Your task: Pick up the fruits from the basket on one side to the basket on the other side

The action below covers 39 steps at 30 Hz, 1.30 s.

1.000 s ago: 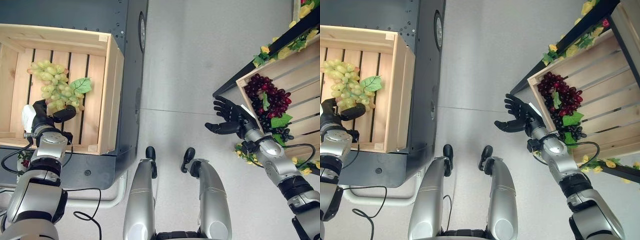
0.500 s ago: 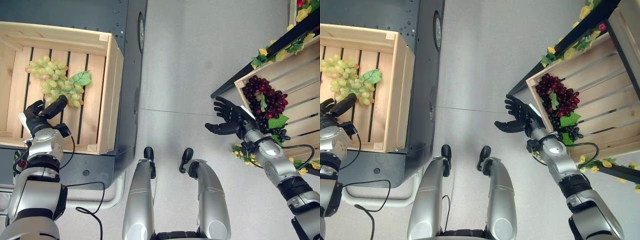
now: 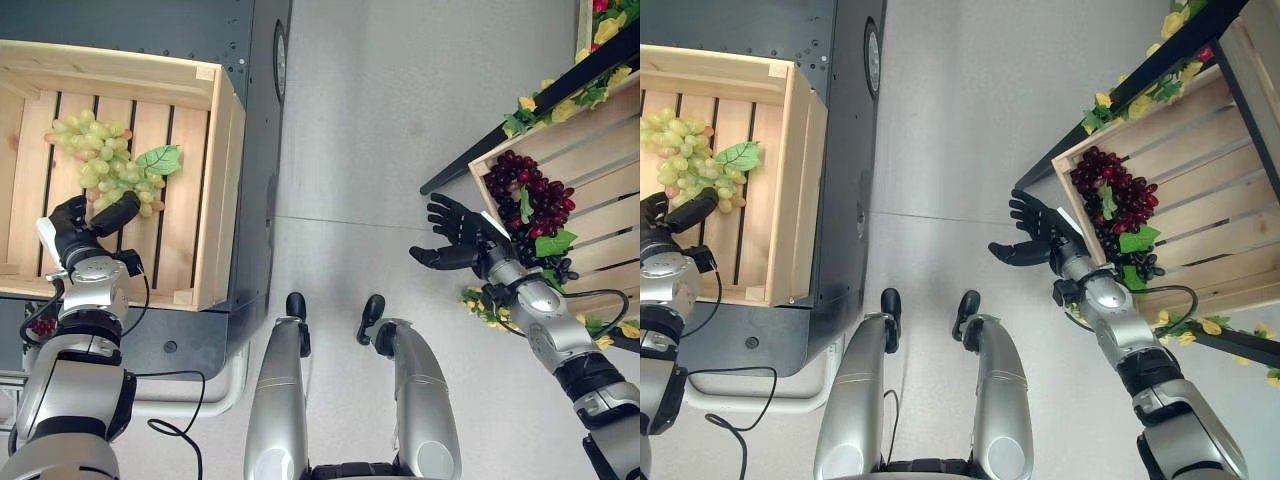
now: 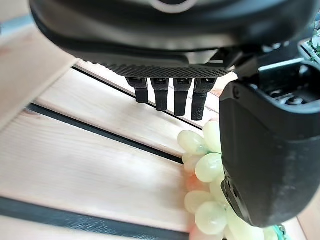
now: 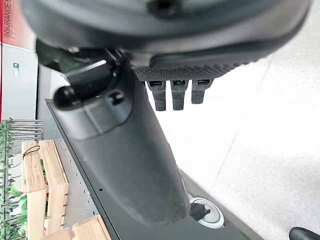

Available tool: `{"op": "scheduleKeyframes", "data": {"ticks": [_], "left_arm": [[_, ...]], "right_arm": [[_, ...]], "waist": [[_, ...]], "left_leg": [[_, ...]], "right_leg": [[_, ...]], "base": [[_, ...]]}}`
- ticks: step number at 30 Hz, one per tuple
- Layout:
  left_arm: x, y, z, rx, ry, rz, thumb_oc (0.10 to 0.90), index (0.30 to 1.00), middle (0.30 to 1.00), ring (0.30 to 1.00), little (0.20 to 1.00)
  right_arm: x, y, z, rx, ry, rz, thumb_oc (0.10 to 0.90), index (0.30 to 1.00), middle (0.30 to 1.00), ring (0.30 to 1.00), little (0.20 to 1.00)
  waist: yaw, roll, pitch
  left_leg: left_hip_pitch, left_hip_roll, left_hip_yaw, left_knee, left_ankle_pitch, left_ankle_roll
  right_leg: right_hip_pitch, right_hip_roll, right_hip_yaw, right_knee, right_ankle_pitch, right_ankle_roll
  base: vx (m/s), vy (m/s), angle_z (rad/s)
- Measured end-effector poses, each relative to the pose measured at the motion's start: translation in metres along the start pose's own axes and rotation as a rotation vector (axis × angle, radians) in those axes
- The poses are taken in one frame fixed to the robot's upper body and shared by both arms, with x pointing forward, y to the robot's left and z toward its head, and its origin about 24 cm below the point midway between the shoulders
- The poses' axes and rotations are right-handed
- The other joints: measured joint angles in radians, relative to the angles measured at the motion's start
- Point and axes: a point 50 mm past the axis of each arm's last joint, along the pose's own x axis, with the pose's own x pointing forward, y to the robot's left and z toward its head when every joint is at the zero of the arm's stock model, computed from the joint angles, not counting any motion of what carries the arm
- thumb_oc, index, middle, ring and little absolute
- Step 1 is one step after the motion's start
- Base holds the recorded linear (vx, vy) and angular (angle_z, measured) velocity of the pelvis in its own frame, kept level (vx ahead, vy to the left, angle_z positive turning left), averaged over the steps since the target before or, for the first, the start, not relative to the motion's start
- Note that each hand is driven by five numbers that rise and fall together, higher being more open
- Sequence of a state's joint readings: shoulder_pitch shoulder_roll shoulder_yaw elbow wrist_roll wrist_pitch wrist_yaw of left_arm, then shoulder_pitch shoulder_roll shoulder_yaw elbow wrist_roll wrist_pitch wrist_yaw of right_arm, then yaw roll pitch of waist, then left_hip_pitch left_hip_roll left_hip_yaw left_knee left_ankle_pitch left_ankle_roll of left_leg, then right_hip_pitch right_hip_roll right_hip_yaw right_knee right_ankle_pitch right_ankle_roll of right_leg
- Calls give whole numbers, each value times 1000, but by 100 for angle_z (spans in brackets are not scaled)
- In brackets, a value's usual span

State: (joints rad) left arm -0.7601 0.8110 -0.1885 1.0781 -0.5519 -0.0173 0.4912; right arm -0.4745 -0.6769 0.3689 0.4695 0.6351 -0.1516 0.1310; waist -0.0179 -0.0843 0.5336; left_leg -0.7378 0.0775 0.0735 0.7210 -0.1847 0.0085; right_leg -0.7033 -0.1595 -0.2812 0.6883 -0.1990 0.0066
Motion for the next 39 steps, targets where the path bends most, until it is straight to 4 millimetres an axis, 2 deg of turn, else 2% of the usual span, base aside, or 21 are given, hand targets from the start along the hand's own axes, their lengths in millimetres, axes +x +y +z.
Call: {"op": "scheduleKeyframes", "data": {"ticks": [2,5,9,11,16,25,28,30,33,35,39], "left_arm": [[-1,1,11,63,-114,66,800,900,900,900,900],[-11,-1,40,190,-391,232,800,900,900,900,900],[-27,-4,68,297,-708,388,800,900,900,900,900],[-29,-1,77,343,-803,435,800,900,900,900,900],[-30,10,91,377,-906,509,800,900,900,900,900],[-18,42,93,476,-919,584,800,900,900,900,900],[-13,50,92,655,-951,563,800,900,900,900,900],[-8,52,85,854,-964,491,800,900,900,900,900],[-6,51,63,1013,-936,392,800,900,900,900,900],[-3,52,53,1089,-908,348,800,900,900,900,900],[0,52,41,1225,-866,273,800,900,900,900,900]], "right_arm": [[2,7,-1,21,-5,11,800,900,900,900,900],[3,13,-4,40,-10,20,800,900,900,900,900],[1,17,-9,56,0,21,800,900,900,900,900],[0,18,-12,62,6,22,800,900,900,900,900],[-2,17,-14,63,14,5,800,900,900,900,900],[-3,16,-15,63,18,0,800,900,900,900,900],[-3,14,-14,59,16,-4,800,900,900,900,900],[-5,12,-15,55,22,-10,800,900,900,900,900],[-7,6,-15,37,25,-20,800,900,900,900,900],[-10,1,-16,23,34,-27,800,900,900,900,900],[-14,-11,-16,-10,51,-45,800,900,900,900,900]], "waist": [[-5,-21,-1],[-5,-48,-2],[-4,-52,-2],[-4,-52,-2],[-8,-51,-1],[-2,-46,0],[3,-35,2],[5,-23,1],[7,8,1],[8,18,1],[8,18,1]], "left_leg": [[-7,2,2,1,0,1],[-17,4,2,2,-1,3],[-23,2,8,1,-3,6],[-23,0,10,1,-3,7],[-23,-2,20,0,-3,6],[-30,-3,40,1,1,0],[-33,-4,42,0,3,-3],[-34,-9,44,1,2,-4],[-32,-9,46,-1,3,-3],[-32,-9,47,-2,3,-4],[-29,-10,51,-1,4,-4]], "right_leg": [[-3,2,0,-3,3,0],[-11,1,0,-3,4,2],[-20,-6,1,-1,5,4],[-21,-8,1,0,5,4],[-34,-15,10,15,1,-1],[-69,-24,30,51,-7,-12],[-78,-27,31,55,-12,-18],[-84,-34,34,66,-21,-18],[-85,-34,36,67,-21,-16],[-86,-34,36,68,-22,-17],[-87,-39,36,84,-25,-21]], "base": [[-50,-26,3],[-10,-10,1],[2,-1,-1],[4,0,-2],[2,11,-2],[0,26,-3],[12,45,1],[54,45,4],[2,38,-1],[-6,35,-1],[-1,9,0]]}}
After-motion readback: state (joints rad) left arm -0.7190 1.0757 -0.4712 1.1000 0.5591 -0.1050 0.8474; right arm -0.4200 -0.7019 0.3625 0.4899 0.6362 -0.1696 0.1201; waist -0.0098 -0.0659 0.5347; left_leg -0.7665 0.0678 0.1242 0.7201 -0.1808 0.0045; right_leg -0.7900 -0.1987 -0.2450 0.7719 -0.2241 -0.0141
